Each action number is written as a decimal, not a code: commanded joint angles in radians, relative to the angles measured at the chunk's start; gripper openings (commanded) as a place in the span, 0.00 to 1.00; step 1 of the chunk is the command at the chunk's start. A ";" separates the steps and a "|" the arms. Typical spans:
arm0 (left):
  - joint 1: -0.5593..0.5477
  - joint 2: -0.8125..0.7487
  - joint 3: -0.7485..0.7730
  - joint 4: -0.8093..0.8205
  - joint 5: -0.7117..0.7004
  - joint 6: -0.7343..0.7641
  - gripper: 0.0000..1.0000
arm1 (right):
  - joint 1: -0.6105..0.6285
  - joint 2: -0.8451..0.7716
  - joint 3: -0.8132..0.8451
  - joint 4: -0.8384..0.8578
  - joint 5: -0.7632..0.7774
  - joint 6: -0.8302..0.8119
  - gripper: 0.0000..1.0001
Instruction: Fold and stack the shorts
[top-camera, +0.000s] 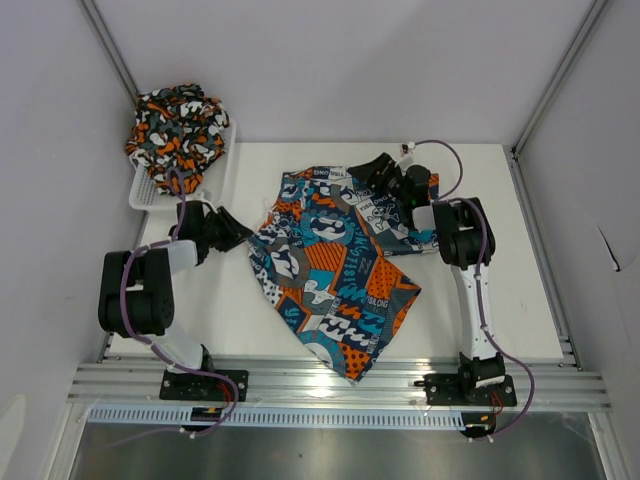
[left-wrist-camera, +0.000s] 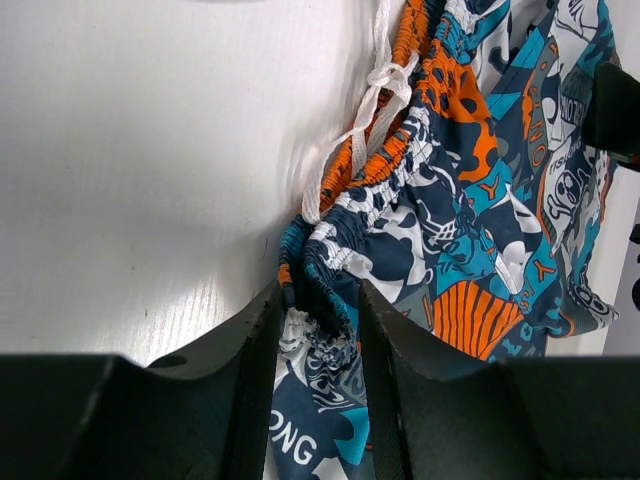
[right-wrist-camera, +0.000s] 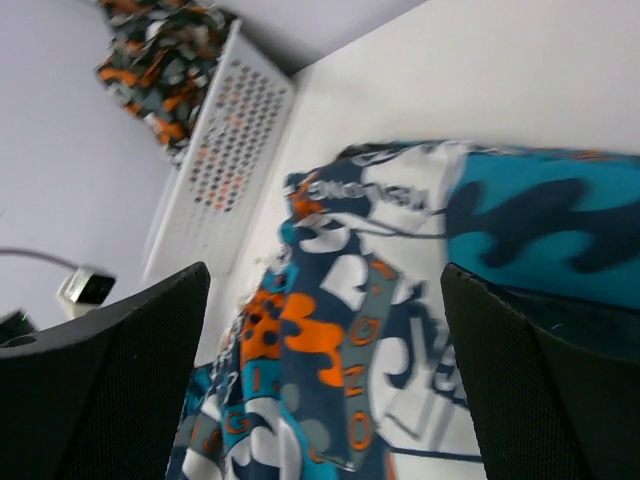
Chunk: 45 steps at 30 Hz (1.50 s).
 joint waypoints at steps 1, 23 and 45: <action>0.010 -0.041 0.013 0.009 -0.015 0.033 0.39 | 0.074 -0.039 -0.062 0.202 -0.084 0.025 1.00; 0.007 -0.084 -0.011 -0.008 -0.029 0.026 0.38 | 0.255 -0.536 -0.575 0.196 -0.081 -0.380 1.00; 0.012 -0.105 -0.015 -0.080 -0.046 0.026 0.40 | 0.896 -1.161 -0.552 -1.302 0.935 -0.640 0.87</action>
